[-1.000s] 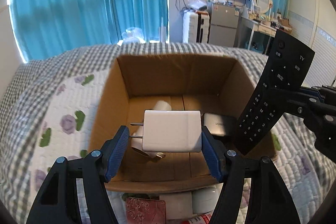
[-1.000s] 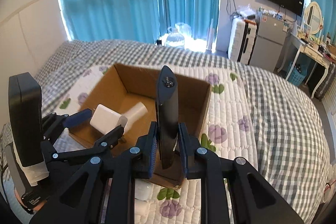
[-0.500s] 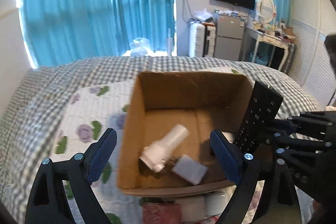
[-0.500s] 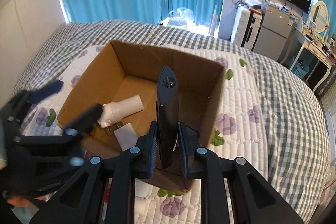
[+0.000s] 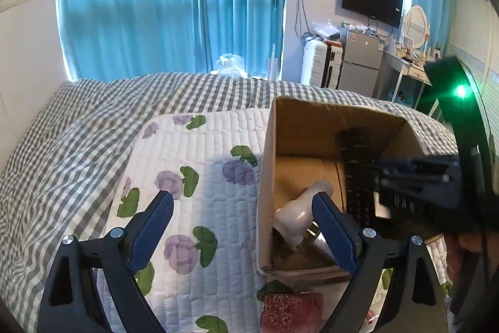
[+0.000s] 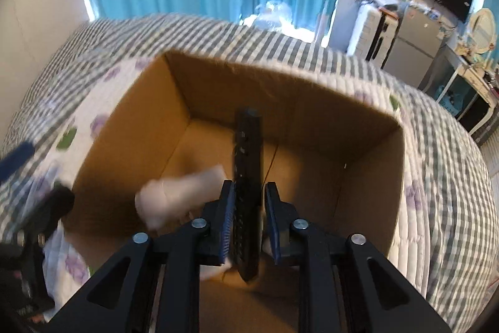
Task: Organize rigid objects
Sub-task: 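Lower the remote and charger cube into the box and open both tools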
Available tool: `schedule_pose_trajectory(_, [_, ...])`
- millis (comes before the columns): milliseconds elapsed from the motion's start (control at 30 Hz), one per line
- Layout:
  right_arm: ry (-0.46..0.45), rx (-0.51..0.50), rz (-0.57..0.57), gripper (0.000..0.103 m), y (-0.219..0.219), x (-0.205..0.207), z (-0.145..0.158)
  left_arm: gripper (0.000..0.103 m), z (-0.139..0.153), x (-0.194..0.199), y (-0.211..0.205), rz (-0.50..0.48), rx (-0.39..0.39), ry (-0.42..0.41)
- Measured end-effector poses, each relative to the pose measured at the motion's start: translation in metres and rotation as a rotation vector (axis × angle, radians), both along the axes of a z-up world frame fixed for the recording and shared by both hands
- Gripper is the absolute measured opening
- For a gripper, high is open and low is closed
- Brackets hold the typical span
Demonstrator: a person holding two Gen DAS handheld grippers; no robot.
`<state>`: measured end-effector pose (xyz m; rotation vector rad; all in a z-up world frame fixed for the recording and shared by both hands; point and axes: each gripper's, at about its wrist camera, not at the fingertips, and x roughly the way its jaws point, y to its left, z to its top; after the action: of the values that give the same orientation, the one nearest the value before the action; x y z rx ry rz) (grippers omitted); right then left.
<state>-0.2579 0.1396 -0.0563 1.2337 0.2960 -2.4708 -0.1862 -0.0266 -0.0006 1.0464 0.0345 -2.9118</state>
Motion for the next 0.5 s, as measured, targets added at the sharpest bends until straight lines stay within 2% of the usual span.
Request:
schedule_pose_trajectory(67, [0.023, -0.028, -0.031, 0.059, 0.002, -0.002, 0.006, 0.095, -0.001, 0.003, -0.004, 0.012, -0.010, -0.003])
schedule_pose_trajectory(167, [0.064, -0.067, -0.054, 0.059, 0.010, 0.008, 0.019, 0.097, -0.002, 0.013, -0.008, 0.022, -0.011, -0.002])
schedule_pose_trajectory(267, [0.122, -0.059, -0.076, 0.060, 0.026, 0.035, 0.033, 0.098, -0.003, 0.023, -0.009, 0.020, -0.009, -0.007])
schedule_pose_trajectory(400, [0.153, -0.050, -0.101, 0.078, 0.047, 0.075, 0.038, 0.101, -0.012, 0.045, -0.007, 0.003, 0.004, -0.028])
schedule_pose_trajectory(433, [0.150, -0.055, -0.105, 0.080, 0.052, 0.085, 0.036, 0.102, -0.016, 0.052, -0.006, -0.002, 0.007, -0.034])
schedule_pose_trajectory(500, [0.134, -0.048, -0.117, 0.089, 0.062, 0.110, 0.024, 0.102, -0.026, 0.067, -0.001, -0.022, 0.010, -0.045])
